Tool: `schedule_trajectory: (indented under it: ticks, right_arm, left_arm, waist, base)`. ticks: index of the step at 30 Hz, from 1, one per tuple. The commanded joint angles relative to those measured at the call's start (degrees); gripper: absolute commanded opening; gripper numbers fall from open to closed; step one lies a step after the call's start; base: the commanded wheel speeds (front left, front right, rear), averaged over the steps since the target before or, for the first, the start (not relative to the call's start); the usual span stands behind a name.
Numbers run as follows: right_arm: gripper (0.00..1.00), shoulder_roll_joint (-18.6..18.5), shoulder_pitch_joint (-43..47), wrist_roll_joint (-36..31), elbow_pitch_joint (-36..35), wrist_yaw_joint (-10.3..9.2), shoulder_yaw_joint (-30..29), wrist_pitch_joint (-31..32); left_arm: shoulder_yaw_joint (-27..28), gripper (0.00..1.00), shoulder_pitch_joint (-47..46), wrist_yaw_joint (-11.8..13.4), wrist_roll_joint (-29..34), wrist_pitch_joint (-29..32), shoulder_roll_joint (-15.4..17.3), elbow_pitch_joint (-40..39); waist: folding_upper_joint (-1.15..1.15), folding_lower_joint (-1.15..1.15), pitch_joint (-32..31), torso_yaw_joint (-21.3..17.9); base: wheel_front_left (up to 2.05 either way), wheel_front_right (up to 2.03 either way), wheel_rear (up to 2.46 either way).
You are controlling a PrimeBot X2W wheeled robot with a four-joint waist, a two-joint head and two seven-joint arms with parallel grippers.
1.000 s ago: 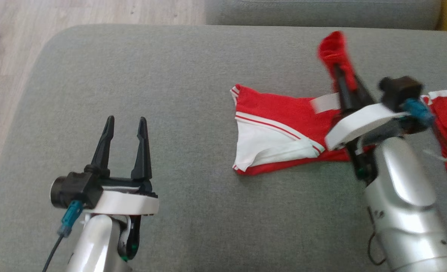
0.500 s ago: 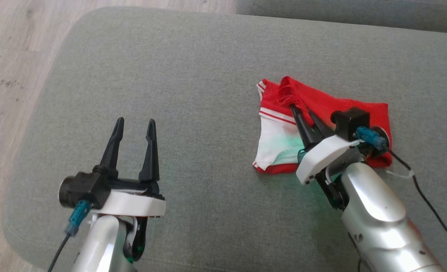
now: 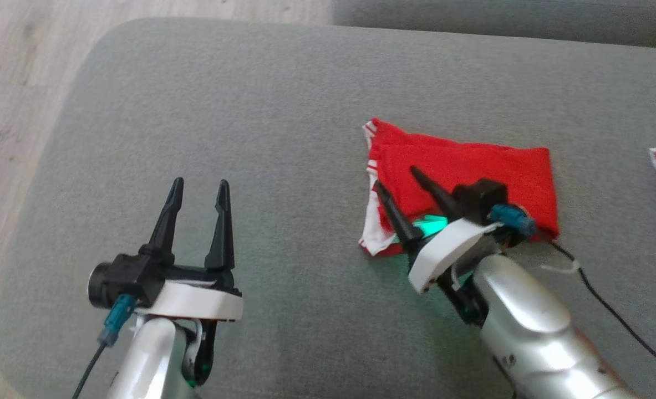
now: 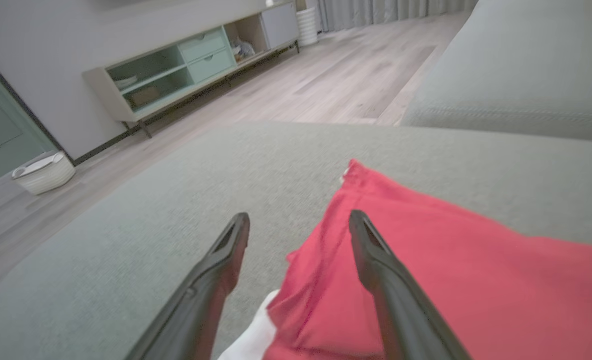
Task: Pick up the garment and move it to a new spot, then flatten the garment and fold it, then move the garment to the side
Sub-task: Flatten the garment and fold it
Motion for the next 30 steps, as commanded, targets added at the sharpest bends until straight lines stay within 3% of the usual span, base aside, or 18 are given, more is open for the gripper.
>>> schedule_trajectory:
  ticks: [1, 4, 7, 11, 19, 24, 30]
  right_arm:
    - [1.00, 0.8, -2.7, -0.3, -1.0, -0.05, -0.2, -1.1]
    - [1.00, 0.8, -3.8, -1.5, 0.4, -0.05, -3.9, -2.6]
    - [1.00, 0.8, -4.7, -7.5, 1.8, -0.05, -6.1, -3.3]
    - [1.00, 0.8, -3.6, -13.7, 1.5, -0.05, -13.3, -3.8]
    - [1.00, 0.8, 9.0, -22.4, -12.2, -0.05, -27.6, -3.9]
    - [1.00, 0.8, 18.1, -23.0, -19.5, -0.05, -30.6, -4.0]
    - [1.00, 0.8, 20.1, -22.9, -21.4, -0.05, -31.3, -4.0]
  left_arm:
    - [1.6, 1.00, -2.0, 0.1, 0.7, -0.3, 0.2, -1.6]
    - [2.0, 1.00, -1.8, 0.0, 1.1, -0.3, 0.3, -1.5]
    - [2.0, 1.00, -1.4, -0.2, 1.8, -0.3, 0.3, -1.5]
    - [2.5, 1.00, -0.3, -0.2, 2.0, -0.3, 0.3, -1.5]
    - [3.6, 1.00, 1.7, 0.2, 1.7, -0.3, 0.3, -2.3]
    - [3.7, 1.00, 3.0, 0.5, 1.4, -0.3, 0.3, -2.8]
    - [3.7, 1.00, 3.3, 0.6, 1.4, -0.3, 0.3, -2.8]
  waist:
    - [0.00, 0.00, -0.6, -1.2]
    - [0.00, 0.00, -1.4, -2.9]
    - [0.00, 0.00, -2.0, -4.7]
    - [0.00, 0.00, -3.0, -6.6]
    - [0.00, 0.00, -4.1, -8.8]
    - [0.00, 0.00, -3.6, -9.7]
    - [0.00, 0.00, -3.0, -10.1]
  base:
    - [0.00, 0.00, 0.00]
    - [0.00, 0.00, 0.00]
    - [0.00, 0.00, 0.00]
    - [0.00, 0.00, 0.00]
    - [0.00, 0.00, 0.00]
    - [0.00, 0.00, 0.00]
    - [0.00, 0.00, 0.00]
